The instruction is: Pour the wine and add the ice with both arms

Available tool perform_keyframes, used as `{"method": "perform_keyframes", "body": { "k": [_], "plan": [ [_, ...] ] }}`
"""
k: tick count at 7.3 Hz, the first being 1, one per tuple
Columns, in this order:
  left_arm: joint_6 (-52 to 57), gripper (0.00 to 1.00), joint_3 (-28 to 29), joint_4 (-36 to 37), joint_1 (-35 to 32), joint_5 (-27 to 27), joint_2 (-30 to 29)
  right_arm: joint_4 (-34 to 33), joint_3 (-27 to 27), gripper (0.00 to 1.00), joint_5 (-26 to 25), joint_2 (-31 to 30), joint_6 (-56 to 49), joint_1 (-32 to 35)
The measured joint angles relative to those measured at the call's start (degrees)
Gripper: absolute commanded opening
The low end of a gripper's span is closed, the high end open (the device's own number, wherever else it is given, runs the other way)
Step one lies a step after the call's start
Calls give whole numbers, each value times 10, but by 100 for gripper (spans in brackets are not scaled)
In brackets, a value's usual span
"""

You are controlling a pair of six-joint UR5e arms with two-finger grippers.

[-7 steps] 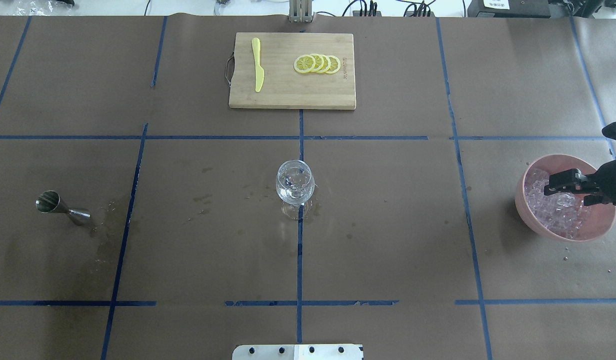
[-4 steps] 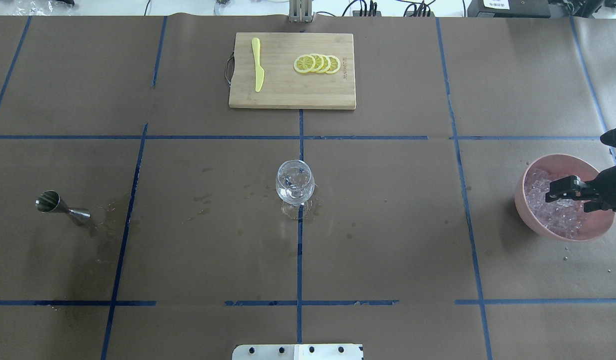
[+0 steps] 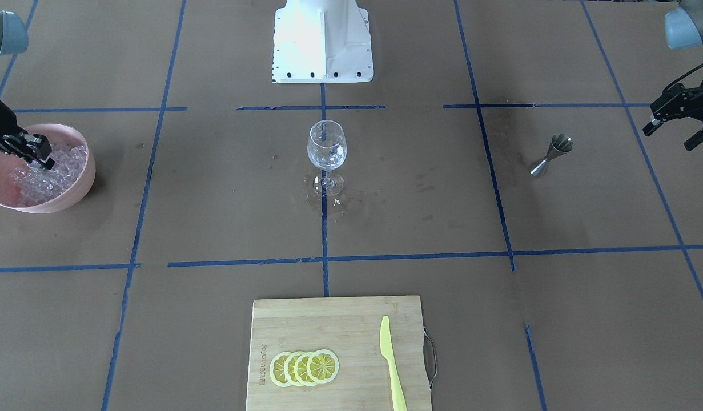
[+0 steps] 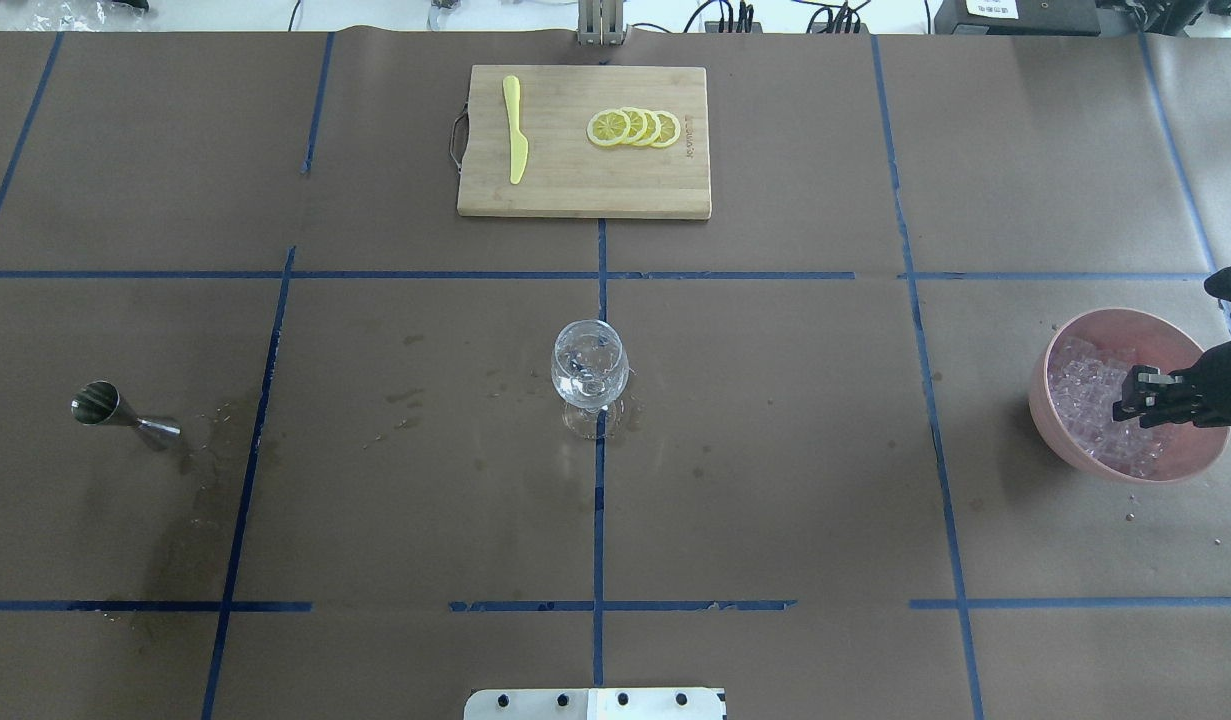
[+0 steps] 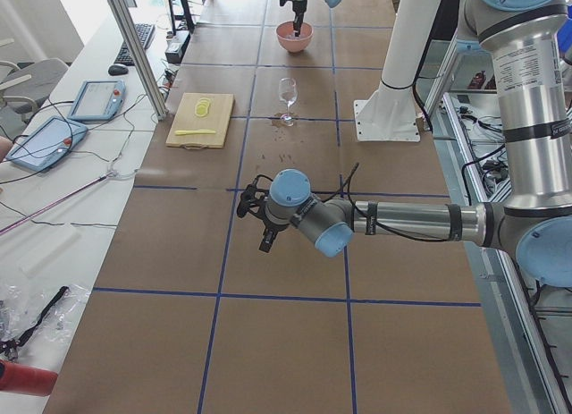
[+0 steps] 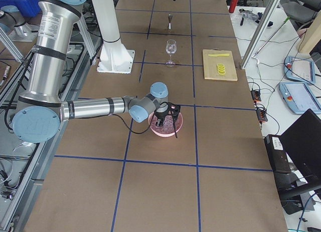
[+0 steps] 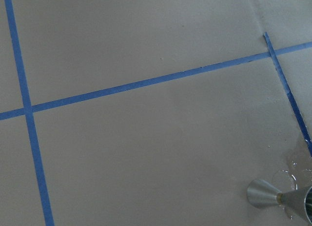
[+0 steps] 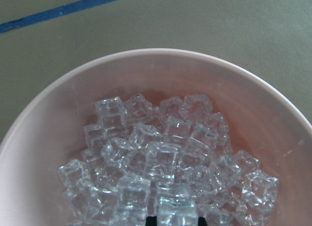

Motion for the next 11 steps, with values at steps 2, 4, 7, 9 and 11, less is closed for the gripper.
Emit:
{"method": "perform_keyframes", "body": {
  "k": [2,4,7,9,11],
  "plan": [
    [0,100,-12,0,-5,1,2,0,34,0,0,2,-1,11],
    [-1,100,-15,25,-7,1,-11,-4,87,0,0,26,18,27],
    [-1,100,-10,86,-7,16,-55,-57,106,0,-49,194,208,-48],
    [-1,100,-13,89,-7,27,-57,-196,105,0,-122,362,311,-150],
    [-2,100,-15,89,-7,28,-57,-297,90,0,-198,482,367,-233]
  ]
}}
